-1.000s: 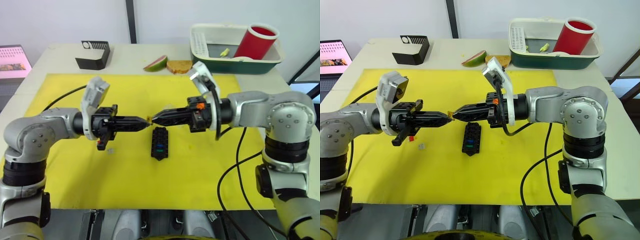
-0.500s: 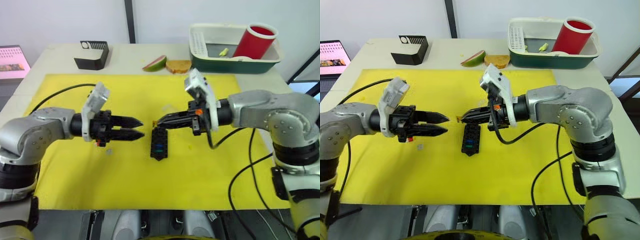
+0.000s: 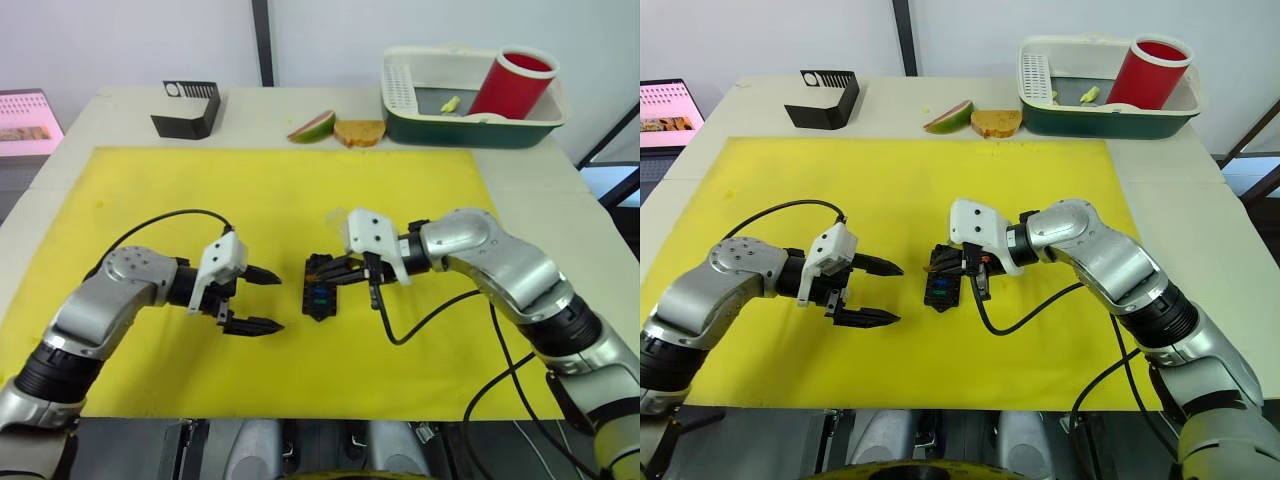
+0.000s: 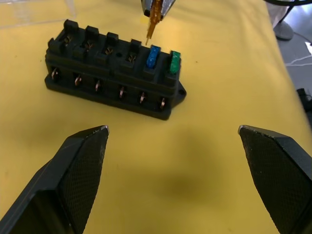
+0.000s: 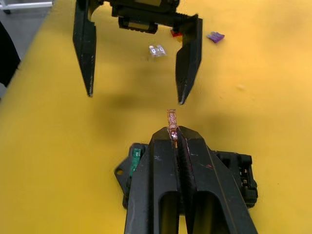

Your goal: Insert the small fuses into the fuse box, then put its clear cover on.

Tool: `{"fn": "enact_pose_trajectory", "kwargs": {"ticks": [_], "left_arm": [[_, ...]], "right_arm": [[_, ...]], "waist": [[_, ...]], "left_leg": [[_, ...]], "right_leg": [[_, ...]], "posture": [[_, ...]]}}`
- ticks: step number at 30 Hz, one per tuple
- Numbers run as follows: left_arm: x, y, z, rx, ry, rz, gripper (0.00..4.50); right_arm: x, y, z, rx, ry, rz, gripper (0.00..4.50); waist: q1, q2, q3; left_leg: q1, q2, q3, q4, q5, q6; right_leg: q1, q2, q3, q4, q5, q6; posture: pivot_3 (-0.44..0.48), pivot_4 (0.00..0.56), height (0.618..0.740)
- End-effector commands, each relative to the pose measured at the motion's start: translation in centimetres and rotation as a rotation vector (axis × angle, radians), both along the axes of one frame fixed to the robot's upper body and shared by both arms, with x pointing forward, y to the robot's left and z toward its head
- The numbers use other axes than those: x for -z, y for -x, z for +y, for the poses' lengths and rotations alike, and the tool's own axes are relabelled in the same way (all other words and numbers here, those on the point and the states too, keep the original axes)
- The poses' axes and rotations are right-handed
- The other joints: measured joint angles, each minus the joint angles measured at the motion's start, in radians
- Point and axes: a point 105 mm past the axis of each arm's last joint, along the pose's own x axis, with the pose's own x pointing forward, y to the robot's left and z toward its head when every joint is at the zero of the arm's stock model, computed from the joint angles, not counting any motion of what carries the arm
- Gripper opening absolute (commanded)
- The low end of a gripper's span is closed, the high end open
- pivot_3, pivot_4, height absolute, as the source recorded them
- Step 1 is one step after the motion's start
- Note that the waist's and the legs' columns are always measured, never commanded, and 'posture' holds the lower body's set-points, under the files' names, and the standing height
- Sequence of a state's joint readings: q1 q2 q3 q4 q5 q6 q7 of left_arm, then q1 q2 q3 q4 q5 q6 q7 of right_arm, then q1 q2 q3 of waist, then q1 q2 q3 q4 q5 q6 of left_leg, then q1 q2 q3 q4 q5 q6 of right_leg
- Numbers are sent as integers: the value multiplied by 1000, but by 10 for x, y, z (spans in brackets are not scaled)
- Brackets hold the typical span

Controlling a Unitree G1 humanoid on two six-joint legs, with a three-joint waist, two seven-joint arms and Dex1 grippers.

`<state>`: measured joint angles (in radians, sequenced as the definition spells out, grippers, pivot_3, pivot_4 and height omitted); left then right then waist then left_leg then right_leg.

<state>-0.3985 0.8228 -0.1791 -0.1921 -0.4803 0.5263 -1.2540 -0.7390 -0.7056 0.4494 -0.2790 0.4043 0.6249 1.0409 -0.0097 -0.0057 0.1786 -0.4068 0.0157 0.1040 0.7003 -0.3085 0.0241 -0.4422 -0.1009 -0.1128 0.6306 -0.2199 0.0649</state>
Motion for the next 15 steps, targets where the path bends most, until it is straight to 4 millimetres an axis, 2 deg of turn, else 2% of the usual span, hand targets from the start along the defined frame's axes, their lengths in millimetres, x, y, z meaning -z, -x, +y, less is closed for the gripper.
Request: {"fn": "enact_pose_trajectory", "kwargs": {"ticks": [1, 15], "left_arm": [[-5, -4, -4, 18, -6, -55, 4477], [-5, -8, -9, 33, 1, -66, 4477]], "right_arm": [[-3, -3, 0, -7, -8, -28, 0], [10, -7, -5, 15, 14, 6, 0]], "waist": [[0, 0, 0], [-1, 0, 0]], "left_leg": [[0, 0, 0, 0, 0, 0], [0, 0, 0, 0, 0, 0]], "right_leg": [[0, 0, 0, 0, 0, 0], [0, 0, 0, 0, 0, 0]], "posture": [[0, 150, 740], [0, 150, 740]]}}
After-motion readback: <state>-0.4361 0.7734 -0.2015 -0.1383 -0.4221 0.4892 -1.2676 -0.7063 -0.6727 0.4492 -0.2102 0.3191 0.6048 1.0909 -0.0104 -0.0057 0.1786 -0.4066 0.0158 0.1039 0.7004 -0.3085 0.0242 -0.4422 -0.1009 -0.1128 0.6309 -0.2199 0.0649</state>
